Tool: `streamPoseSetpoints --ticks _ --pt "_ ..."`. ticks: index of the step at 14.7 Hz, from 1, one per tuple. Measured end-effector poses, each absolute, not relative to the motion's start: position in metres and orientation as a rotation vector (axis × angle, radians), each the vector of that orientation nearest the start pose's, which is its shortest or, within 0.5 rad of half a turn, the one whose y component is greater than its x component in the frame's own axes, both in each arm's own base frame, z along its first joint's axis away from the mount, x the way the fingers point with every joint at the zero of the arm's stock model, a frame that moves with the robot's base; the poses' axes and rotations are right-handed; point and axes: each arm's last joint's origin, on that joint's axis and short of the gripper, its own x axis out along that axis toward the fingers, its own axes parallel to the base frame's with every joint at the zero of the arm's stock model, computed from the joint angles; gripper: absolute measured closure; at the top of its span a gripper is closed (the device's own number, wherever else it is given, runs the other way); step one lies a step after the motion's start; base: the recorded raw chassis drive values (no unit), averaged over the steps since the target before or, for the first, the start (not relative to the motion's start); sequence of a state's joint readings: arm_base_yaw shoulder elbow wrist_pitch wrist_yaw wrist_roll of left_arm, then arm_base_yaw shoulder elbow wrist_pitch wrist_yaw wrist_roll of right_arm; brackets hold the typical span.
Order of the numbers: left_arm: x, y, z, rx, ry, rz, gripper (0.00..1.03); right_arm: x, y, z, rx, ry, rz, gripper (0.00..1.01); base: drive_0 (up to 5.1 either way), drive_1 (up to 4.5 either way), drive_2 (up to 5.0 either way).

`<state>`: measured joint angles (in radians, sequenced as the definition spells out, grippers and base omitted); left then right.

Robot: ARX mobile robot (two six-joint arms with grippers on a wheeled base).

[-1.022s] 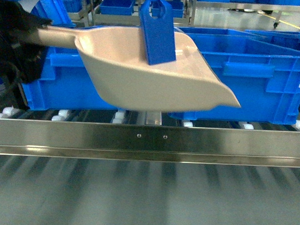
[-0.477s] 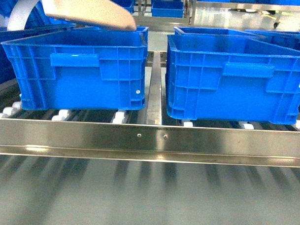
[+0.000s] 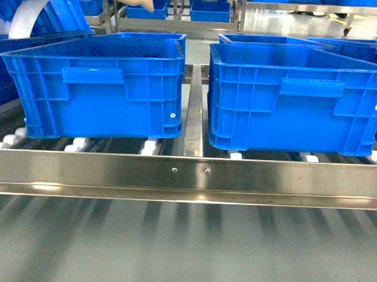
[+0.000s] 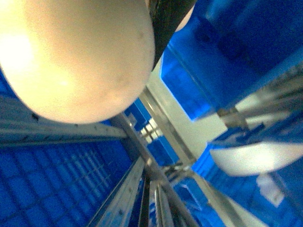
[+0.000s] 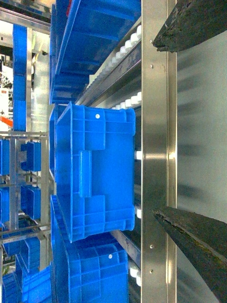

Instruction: Place part in tray to right shelf

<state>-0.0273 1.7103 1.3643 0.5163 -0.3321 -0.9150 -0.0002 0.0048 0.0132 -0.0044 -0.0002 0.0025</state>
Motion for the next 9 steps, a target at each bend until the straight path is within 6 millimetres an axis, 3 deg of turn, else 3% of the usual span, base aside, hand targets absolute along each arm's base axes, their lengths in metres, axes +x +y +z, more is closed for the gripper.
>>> streamPoseSetpoints --ticks 1,3,9 --pt "0.391 -0.002 0.335 -0.99 -0.237 0.219 0.88 0.097 0.0 0.167 0.002 -0.004 0.0 0.03 0.0 0.0 0.0" --pt "0.401 -0.003 0.31 -1.019 -0.166 0.247 0.88 0.097 0.0 0.167 0.002 -0.004 0.0 0.03 0.0 0.0 0.0" --pt "0.399 -0.003 0.315 -1.043 -0.189 0.23 0.88 0.097 0.0 0.167 0.002 -0.004 0.0 0.03 0.0 0.0 0.0"
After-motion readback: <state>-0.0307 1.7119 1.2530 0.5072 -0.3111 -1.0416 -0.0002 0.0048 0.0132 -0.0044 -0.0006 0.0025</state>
